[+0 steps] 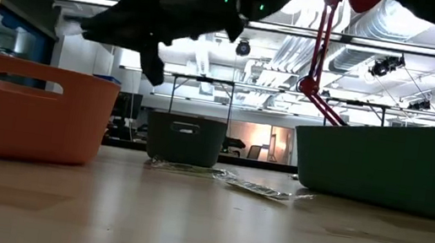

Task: Sort candy
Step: Put the blue candy into the orange bin, then put the green candy into the orange bin

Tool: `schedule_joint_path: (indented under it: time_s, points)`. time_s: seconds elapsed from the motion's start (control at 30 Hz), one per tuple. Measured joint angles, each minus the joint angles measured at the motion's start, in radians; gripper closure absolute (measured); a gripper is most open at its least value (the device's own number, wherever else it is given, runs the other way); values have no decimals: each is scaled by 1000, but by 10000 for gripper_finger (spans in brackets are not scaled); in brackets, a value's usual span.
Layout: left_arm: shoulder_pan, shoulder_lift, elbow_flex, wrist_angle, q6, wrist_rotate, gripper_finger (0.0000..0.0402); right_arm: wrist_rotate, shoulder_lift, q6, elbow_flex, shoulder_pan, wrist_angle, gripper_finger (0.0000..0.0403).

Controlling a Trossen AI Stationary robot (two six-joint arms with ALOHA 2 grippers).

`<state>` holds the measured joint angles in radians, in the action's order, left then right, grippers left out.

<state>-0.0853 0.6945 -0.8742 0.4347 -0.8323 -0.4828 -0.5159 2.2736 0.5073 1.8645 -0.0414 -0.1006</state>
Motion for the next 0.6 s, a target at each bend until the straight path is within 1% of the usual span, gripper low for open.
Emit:
schedule_joint_path:
  time_s: [0.07, 0.13, 0.2, 0.27, 0.3, 0.37, 0.43, 0.47, 0.53, 0.6]
  points:
    - [0, 0, 0, 0, -1, 7, 229, 9, 21, 89, 0, -1, 100, 339]
    - [0, -2, 0, 0, -1, 25, 229, 13, 38, 172, 1, 17, 152, 308]
    - [0, -6, 0, 0, -1, 49, 229, 51, 41, 209, 1, 37, 116, 275]
    - [0, -11, 0, -1, -1, 68, 229, 100, 41, 208, 1, 53, 66, 247]
    - [0, -15, 0, 0, -1, 79, 229, 103, 40, 208, 1, 55, 57, 235]
    - [0, -22, 0, -3, 13, 87, 229, 73, 36, 226, 0, 57, 52, 216]
    - [0, -32, 0, -20, 36, 88, 229, 27, 23, 228, 0, 58, 42, 205]
    - [0, -40, 0, -23, 41, 89, 229, 4, 9, 215, 0, 59, 4, 202]
    - [0, -52, 0, -31, 40, 89, 229, -2, -32, 143, 1, 60, -134, 200]
    - [-1, -68, 0, -36, 40, 88, 229, 62, -83, 10, 1, 60, -322, 201]
